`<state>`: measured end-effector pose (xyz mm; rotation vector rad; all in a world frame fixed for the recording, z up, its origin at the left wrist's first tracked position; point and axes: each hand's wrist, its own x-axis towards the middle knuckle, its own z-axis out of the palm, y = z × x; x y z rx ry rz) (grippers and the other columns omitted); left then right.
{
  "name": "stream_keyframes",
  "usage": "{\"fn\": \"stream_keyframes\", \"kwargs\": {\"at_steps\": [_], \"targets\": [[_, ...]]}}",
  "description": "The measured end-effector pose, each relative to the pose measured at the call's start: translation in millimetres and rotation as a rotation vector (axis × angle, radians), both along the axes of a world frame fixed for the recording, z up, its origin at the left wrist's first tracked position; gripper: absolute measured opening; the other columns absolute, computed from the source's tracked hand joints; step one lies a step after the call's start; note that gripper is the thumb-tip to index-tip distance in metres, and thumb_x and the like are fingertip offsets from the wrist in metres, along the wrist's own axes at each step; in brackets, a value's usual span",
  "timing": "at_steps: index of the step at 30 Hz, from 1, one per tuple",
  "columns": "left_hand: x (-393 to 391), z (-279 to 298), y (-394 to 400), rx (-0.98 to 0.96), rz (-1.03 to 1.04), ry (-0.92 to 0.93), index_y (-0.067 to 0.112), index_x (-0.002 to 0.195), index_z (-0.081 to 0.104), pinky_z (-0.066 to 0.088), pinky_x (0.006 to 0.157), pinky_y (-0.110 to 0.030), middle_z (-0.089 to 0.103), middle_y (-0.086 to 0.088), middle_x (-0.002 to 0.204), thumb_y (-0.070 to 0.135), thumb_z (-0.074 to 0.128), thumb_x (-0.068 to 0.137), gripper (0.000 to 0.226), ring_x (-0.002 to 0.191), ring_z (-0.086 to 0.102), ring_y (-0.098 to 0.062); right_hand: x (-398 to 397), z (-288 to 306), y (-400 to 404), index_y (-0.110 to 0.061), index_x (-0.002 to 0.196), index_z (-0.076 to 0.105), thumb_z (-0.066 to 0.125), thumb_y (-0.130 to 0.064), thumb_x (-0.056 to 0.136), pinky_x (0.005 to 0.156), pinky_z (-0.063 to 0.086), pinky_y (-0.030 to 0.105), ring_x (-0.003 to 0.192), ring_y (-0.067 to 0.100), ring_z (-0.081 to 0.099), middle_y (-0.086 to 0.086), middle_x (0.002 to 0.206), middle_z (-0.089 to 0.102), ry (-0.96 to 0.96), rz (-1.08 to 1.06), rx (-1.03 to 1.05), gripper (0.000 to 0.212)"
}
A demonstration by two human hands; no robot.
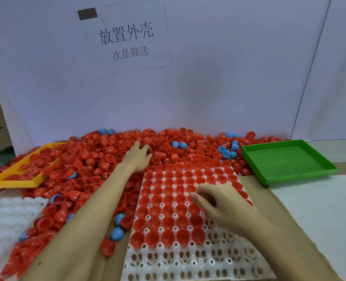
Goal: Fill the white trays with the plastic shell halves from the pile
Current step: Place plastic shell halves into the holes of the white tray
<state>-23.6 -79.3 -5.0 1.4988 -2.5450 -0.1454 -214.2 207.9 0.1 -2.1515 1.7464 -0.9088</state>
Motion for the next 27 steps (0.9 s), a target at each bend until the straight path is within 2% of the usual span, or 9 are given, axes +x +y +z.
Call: {"fn": "stream_keyframes", "kwargs": {"at_steps": [2, 4, 6, 8, 11, 15, 18, 22, 27], "targets": [[10, 2, 2, -0.057, -0.034, 0.109, 0.023, 0.137, 0.055, 0.050, 0.104, -0.049, 0.042, -0.010, 0.134, 0.032, 0.055, 0.107, 0.032, 0.116, 0.057, -0.031, -1, -1, 0, -0.043, 0.081, 0.056, 0.051, -0.044, 0.107, 0.055, 0.039, 0.021, 0.056, 0.013, 0.054, -0.010, 0.059, 0.056, -0.006, -0.001, 0.007, 0.027], [20, 2, 6, -0.208, -0.094, 0.248, 0.025, 0.139, 0.054, 0.056, 0.095, -0.044, 0.046, -0.007, 0.123, 0.030, 0.065, 0.102, 0.039, 0.102, 0.058, -0.025, -4, -2, 0, -0.032, 0.085, 0.064, 0.051, -0.043, 0.107, 0.055, 0.040, 0.022, 0.058, 0.016, 0.056, -0.009, 0.061, 0.058, -0.006, -0.005, 0.004, 0.027], [27, 1, 12, -0.355, -0.171, 0.407, 0.026, 0.146, 0.046, 0.052, 0.094, -0.033, 0.049, -0.004, 0.121, 0.031, 0.073, 0.097, 0.055, 0.101, 0.056, -0.018, -4, -2, 1, -0.030, 0.084, 0.064, 0.052, -0.042, 0.107, 0.054, 0.038, 0.022, 0.058, 0.016, 0.054, -0.008, 0.060, 0.057, -0.002, -0.011, 0.002, 0.029], [34, 2, 20, -0.415, -0.182, 0.586, 0.022, 0.145, 0.043, 0.046, 0.093, -0.026, 0.051, -0.001, 0.117, 0.028, 0.079, 0.093, 0.064, 0.101, 0.050, -0.009, -3, 0, 1, -0.038, 0.078, 0.056, 0.053, -0.041, 0.107, 0.054, 0.036, 0.021, 0.056, 0.013, 0.052, -0.010, 0.058, 0.053, 0.007, -0.021, -0.007, 0.029], [40, 1, 39, -0.448, -0.123, 0.771, 0.021, 0.134, 0.049, 0.047, 0.086, -0.025, 0.050, 0.005, 0.106, 0.017, 0.079, 0.091, 0.052, 0.092, 0.048, -0.007, -3, 0, 0, -0.041, 0.076, 0.053, 0.053, -0.041, 0.107, 0.055, 0.037, 0.021, 0.056, 0.011, 0.052, -0.011, 0.058, 0.052, 0.022, -0.025, -0.006, 0.031], [41, 0, 87, -0.284, -0.175, 0.977, 0.034, 0.129, 0.052, 0.052, 0.091, -0.023, 0.059, 0.008, 0.103, 0.010, 0.078, 0.090, 0.053, 0.099, 0.063, -0.012, -6, -1, 0, -0.026, 0.086, 0.066, 0.055, -0.039, 0.106, 0.056, 0.039, 0.019, 0.061, 0.010, 0.056, -0.010, 0.061, 0.058, 0.035, -0.070, -0.029, 0.026], [43, -2, 128, -0.201, -0.287, 1.016, 0.036, 0.131, 0.054, 0.051, 0.092, -0.016, 0.062, 0.012, 0.103, 0.007, 0.079, 0.090, 0.056, 0.102, 0.066, -0.014, -5, 0, 0, -0.031, 0.105, 0.065, 0.058, -0.035, 0.105, 0.060, 0.043, 0.016, 0.067, 0.007, 0.061, -0.010, 0.066, 0.061, -0.019, -0.090, -0.050, 0.008], [46, -3, 166, 0.026, -0.337, 1.153, 0.027, 0.128, 0.062, 0.054, 0.091, -0.018, 0.066, 0.006, 0.106, 0.009, 0.083, 0.088, 0.048, 0.103, 0.068, -0.018, 6, 1, 0, -0.033, 0.133, 0.054, 0.064, -0.031, 0.102, 0.069, 0.052, 0.017, 0.083, 0.005, 0.066, -0.015, 0.090, 0.065, -0.123, -0.087, -0.052, 0.032], [39, -3, 187, 0.327, -0.382, 1.303, 0.021, 0.122, 0.068, 0.057, 0.091, -0.027, 0.070, -0.003, 0.104, 0.014, 0.086, 0.086, 0.040, 0.101, 0.070, -0.020, 27, 1, 2, -0.038, 0.143, 0.050, 0.072, -0.034, 0.097, 0.079, 0.060, 0.025, 0.101, 0.003, 0.070, -0.017, 0.108, 0.069, -0.309, 0.015, -0.028, 0.051]]}}
